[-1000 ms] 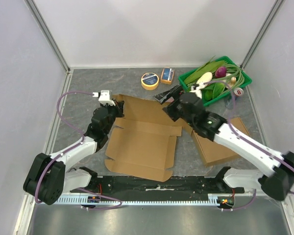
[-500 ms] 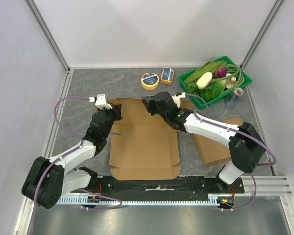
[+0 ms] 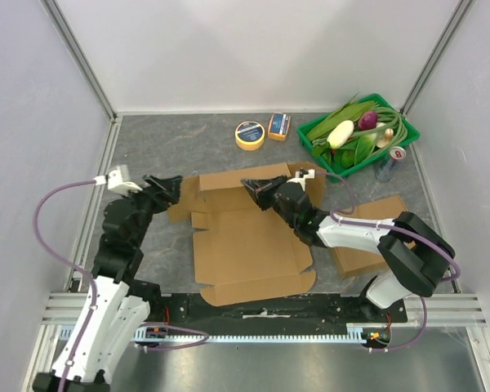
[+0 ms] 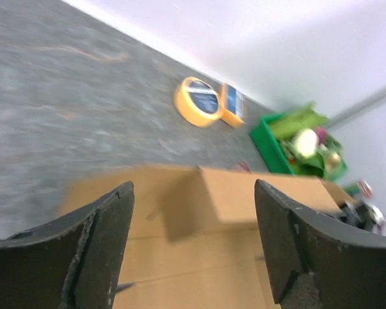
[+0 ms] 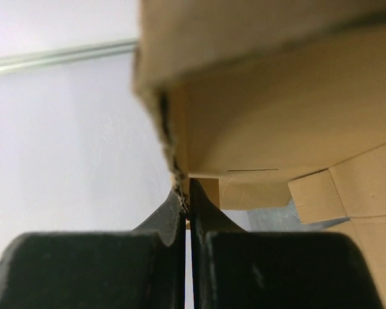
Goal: Fold the paper box
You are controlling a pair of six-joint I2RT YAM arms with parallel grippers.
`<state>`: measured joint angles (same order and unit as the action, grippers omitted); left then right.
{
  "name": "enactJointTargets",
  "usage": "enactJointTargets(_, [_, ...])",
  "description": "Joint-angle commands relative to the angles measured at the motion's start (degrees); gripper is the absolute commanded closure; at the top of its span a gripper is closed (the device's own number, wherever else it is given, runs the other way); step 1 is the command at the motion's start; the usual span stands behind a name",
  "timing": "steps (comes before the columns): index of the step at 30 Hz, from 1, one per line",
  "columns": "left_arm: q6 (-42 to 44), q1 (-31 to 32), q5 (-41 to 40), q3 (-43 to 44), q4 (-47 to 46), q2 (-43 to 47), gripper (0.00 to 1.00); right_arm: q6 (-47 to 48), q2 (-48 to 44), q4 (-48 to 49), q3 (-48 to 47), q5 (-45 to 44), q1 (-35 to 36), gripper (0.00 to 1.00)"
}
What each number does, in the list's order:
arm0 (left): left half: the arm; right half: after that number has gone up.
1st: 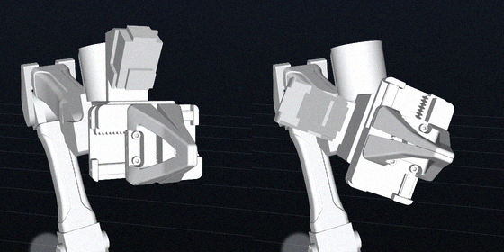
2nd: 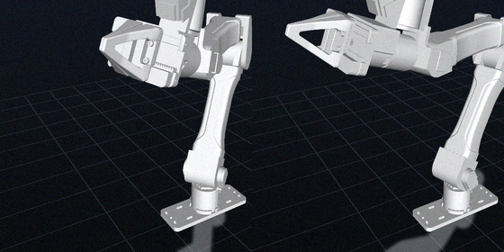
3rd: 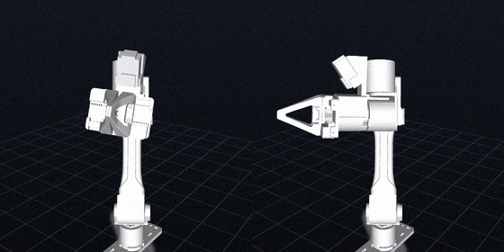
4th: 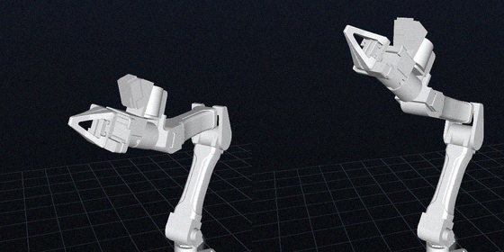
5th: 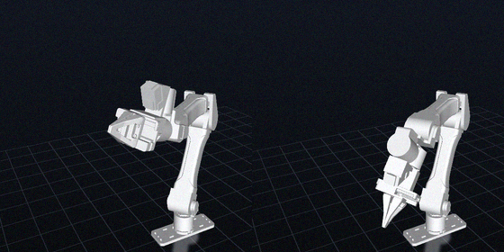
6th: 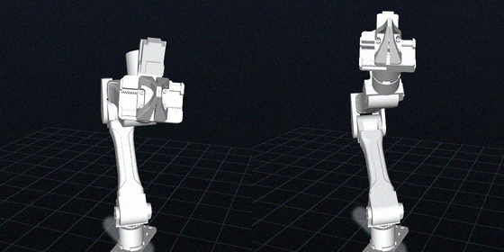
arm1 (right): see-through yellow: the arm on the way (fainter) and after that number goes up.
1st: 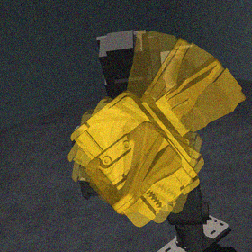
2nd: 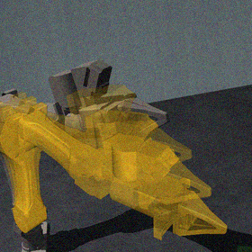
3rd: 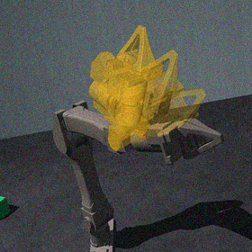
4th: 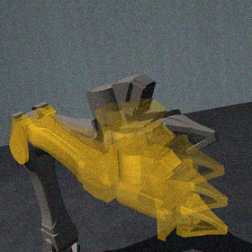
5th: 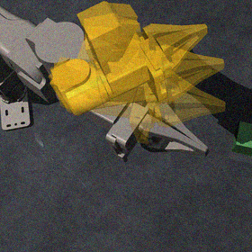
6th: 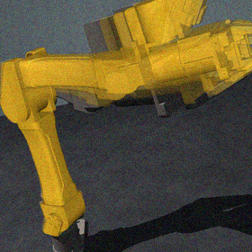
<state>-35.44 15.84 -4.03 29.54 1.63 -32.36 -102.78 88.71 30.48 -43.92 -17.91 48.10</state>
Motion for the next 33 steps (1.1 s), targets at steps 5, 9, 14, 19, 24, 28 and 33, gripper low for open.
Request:
enactJointTargets(5, [-3.0, -21.1, 7.7, 5.4, 17.7, -10.9, 0.13, 7.7, -0.8, 20.4, 11.1, 6.5, -3.6, 1.00])
enactJointTargets(9, [-4.2, -27.3, 20.0, -0.4, 7.2, -18.2, 0.23, 9.3, 0.4, 25.2, 11.8, 7.8, -4.6, 1.00])
enactJointTargets(14, [-9.3, -26.6, 34.2, -11.2, -11.0, -20.0, 0.38, 11.5, 0.2, 24.0, 12.7, 8.3, -4.7, 1.00])
enactJointTargets(19, [-10.6, -21.4, 42.5, -11.3, -17.7, -29.4, 0.49, 11.2, 2.3, 28.2, 12.8, 9.5, -4.5, 1.00])
enactJointTargets(24, [-15.3, -11.5, 40.5, -13.0, -24.4, -23.8, 0.56, 11.5, 0.9, 27.8, 13.5, 7.2, -3.4, 1.00])
enactJointTargets(28, [-15.2, -6.7, 39.7, -11.2, -23.7, -25.2, 0.55, 11.5, 0.3, 26.9, 13.8, 6.1, -2.8, 1.00])
enactJointTargets(33, [-7.2, -6.6, 34.9, -11.3, -16.5, -22.0, 0.45, 11.8, -0.8, 26.4, 15.4, 6.1, -2.7, 1.00])
